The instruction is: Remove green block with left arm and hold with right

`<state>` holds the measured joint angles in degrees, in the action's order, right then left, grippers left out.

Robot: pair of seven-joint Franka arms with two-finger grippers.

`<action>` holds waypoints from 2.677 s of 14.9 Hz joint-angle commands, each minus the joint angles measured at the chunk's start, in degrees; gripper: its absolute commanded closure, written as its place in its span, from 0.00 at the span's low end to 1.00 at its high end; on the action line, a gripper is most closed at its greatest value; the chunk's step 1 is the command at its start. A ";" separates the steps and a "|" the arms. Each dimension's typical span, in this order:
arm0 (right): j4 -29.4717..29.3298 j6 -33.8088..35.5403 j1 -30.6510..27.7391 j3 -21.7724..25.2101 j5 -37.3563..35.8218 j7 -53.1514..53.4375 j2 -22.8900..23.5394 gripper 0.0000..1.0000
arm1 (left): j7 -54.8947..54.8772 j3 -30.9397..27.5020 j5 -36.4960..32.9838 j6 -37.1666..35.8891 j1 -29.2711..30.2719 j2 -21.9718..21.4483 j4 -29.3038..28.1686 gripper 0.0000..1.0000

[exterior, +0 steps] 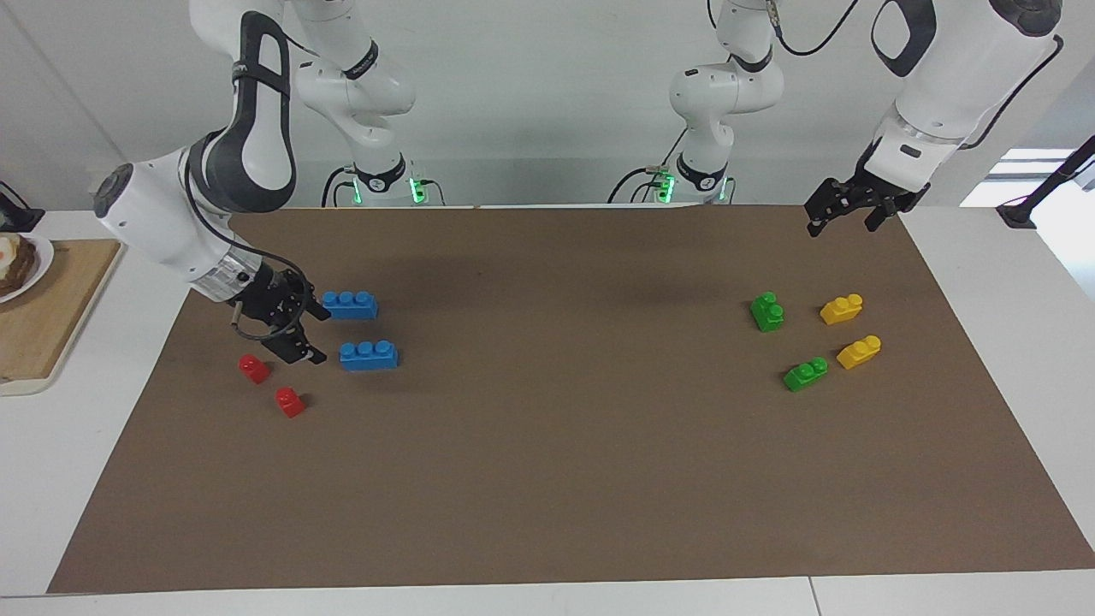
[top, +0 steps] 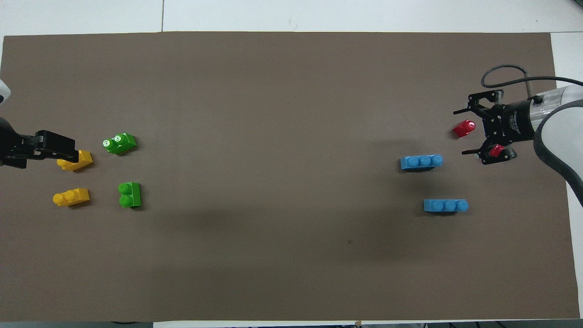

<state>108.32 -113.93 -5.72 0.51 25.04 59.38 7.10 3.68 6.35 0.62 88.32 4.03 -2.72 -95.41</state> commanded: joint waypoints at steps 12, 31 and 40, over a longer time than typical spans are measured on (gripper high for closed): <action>-13.92 15.47 6.08 -0.95 -22.48 -42.73 -7.62 0.00 | 0.36 -1.26 -0.89 0.63 -1.84 0.09 0.75 0.00; -13.58 19.09 5.28 -0.51 -26.00 -54.11 -8.68 0.00 | 0.80 -1.26 -0.80 1.25 -2.45 0.09 0.66 0.00; -13.58 19.80 5.28 -0.42 -26.00 -53.93 -8.68 0.00 | 0.80 -1.26 -0.80 1.68 -2.19 0.09 0.66 0.00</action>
<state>94.78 -95.37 0.12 0.33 0.23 6.62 -1.08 3.69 5.52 0.62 89.14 2.43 -2.68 -94.68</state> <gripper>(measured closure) 0.000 0.000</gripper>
